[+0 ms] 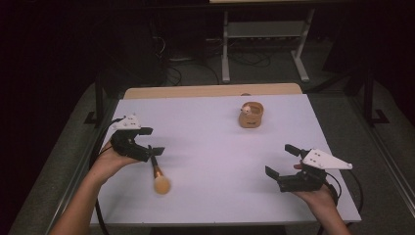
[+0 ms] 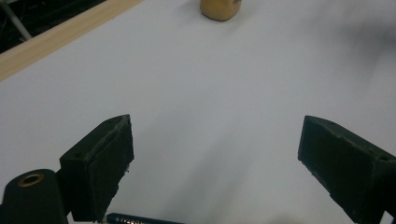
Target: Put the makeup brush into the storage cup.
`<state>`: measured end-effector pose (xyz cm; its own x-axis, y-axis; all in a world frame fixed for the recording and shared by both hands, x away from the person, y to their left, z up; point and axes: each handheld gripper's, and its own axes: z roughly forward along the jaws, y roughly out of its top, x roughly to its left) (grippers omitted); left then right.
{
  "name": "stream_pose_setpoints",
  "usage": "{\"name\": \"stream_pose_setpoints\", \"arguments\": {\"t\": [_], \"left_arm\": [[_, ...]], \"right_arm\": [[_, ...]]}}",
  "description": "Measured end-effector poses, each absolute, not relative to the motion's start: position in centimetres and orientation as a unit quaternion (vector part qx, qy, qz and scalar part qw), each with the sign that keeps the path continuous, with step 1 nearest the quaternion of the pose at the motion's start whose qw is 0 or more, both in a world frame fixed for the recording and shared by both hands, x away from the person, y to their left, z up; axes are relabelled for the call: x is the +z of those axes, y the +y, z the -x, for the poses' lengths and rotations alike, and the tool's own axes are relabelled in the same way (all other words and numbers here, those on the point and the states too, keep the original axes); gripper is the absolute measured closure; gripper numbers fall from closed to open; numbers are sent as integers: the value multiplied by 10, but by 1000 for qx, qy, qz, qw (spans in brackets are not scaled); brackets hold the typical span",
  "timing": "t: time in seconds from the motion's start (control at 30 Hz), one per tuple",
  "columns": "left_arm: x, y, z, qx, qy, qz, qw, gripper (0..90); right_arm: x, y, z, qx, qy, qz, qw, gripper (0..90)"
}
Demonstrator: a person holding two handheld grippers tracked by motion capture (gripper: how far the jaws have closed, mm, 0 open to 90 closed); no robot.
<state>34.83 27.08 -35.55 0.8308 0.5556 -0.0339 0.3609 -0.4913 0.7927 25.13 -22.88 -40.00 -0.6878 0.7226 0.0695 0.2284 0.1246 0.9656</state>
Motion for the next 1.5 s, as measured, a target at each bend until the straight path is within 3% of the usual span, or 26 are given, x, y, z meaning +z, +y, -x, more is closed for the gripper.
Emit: {"name": "stream_pose_setpoints", "arguments": {"t": [0.33, 1.2, 1.5], "left_arm": [[-364, 263, -352, 105, 243, -897, 354, 103], [-364, 256, -361, 67, 195, -948, 244, 128], [-365, 249, -362, 76, 159, -964, 201, 129]], "right_arm": [[-400, -229, -251, 573, 718, -331, 215, 0], [-400, -230, -251, 575, 717, -332, 213, 0], [-400, -229, -251, 575, 718, -331, 213, 0]]}}
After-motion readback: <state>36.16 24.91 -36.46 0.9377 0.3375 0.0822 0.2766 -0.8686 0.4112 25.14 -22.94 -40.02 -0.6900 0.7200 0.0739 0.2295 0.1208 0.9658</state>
